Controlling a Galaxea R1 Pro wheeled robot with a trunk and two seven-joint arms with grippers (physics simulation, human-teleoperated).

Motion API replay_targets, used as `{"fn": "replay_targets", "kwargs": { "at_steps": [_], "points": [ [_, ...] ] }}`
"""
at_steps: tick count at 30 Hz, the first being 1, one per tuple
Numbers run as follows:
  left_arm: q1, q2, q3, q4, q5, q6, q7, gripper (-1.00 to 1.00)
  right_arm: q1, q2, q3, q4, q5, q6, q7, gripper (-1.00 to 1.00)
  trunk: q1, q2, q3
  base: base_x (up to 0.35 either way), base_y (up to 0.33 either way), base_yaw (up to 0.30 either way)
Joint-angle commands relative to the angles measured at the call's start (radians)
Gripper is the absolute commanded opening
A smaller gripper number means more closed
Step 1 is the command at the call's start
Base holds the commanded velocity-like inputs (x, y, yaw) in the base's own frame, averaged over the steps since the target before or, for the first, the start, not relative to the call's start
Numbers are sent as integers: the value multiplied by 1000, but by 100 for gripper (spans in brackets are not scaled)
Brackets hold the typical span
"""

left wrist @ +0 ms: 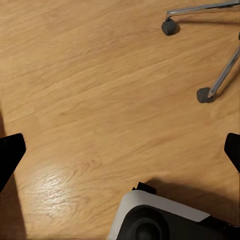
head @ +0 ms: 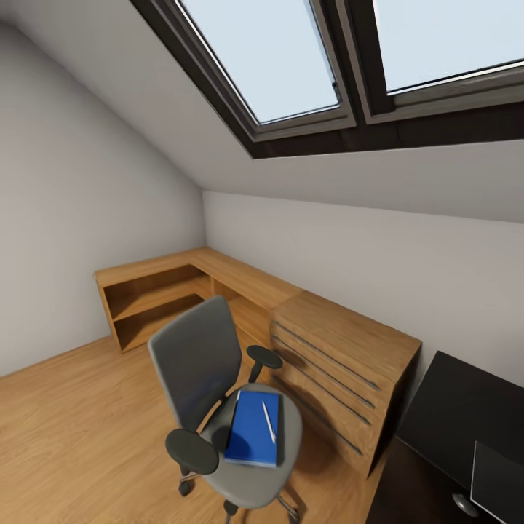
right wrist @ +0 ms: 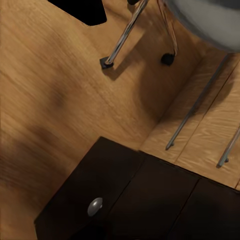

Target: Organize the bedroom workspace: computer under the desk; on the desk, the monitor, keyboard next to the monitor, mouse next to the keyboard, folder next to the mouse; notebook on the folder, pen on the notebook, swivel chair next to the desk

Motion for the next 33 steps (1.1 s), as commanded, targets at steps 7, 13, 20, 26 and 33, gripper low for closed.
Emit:
{"fn": "replay_targets", "kwargs": {
  "at_steps": [7, 13, 20, 26, 33],
  "points": [
    [0, 64, -7, -146, -1, 162, 19, 100, -2, -4, 8, -86, 3, -3, -11, 100, 0, -2, -3, 0, 0, 117],
    [-1, 121, 21, -329, 8, 362, 20, 100, -7, -2, 8, -140, 5, -1, -13, 100, 0, -2, -3, 0, 0, 19],
    [-7, 165, 230, -597, 40, 521, 18, 100, -119, -1, 8, -204, 4, 110, -15, 100, 0, -2, -3, 0, 0, 2],
    [-10, 175, 407, -845, 41, 714, 15, 100, -306, 3, 8, -237, 2, 366, -14, 100, 0, -2, -3, 0, 0, 0],
    [-10, 182, 478, -944, 37, 789, 12, 100, -490, 13, 8, -273, -5, 742, -8, 100, 0, -2, -3, 0, 0, 0]
  ]
}}
